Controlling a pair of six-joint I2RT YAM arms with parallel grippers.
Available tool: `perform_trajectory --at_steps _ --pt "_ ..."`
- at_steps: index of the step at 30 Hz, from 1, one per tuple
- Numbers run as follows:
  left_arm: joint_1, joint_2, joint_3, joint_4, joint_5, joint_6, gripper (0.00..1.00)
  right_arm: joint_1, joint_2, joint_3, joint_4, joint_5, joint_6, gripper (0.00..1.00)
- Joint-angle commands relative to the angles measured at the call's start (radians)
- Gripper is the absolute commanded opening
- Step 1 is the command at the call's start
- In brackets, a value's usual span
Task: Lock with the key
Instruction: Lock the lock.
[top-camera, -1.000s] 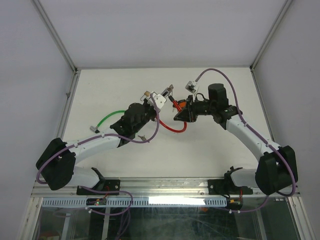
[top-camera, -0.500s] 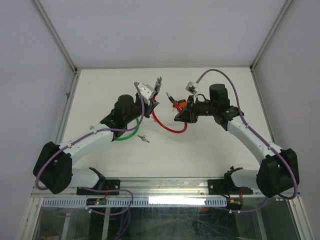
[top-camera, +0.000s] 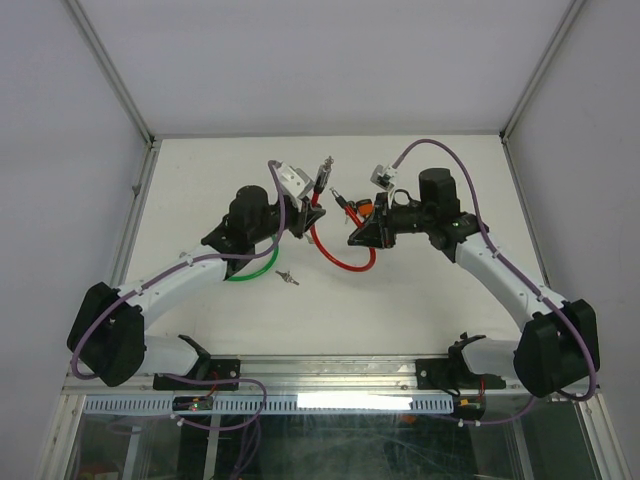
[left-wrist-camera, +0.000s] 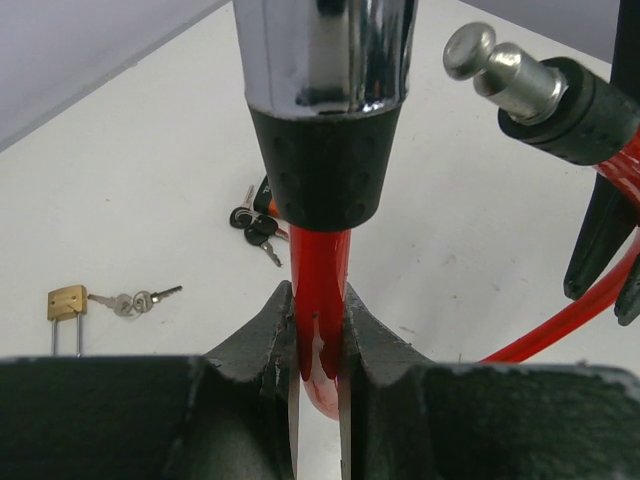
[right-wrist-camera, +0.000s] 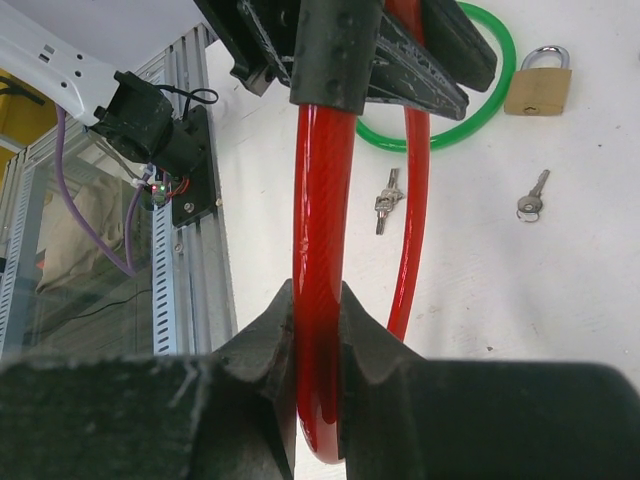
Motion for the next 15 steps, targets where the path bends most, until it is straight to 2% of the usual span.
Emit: perform_trajectory --at_steps 1,15 --pt "-0.002 -0.001 0.059 0.072 0.051 -0.013 0.00 0.014 -0.043 0.000 0.018 -0.052 0.004 0.00" --pt "-0.031 0.021 0.069 0.044 0.058 0.034 0.00 0.010 -0.036 0.001 0.028 -0.044 0.021 0.00"
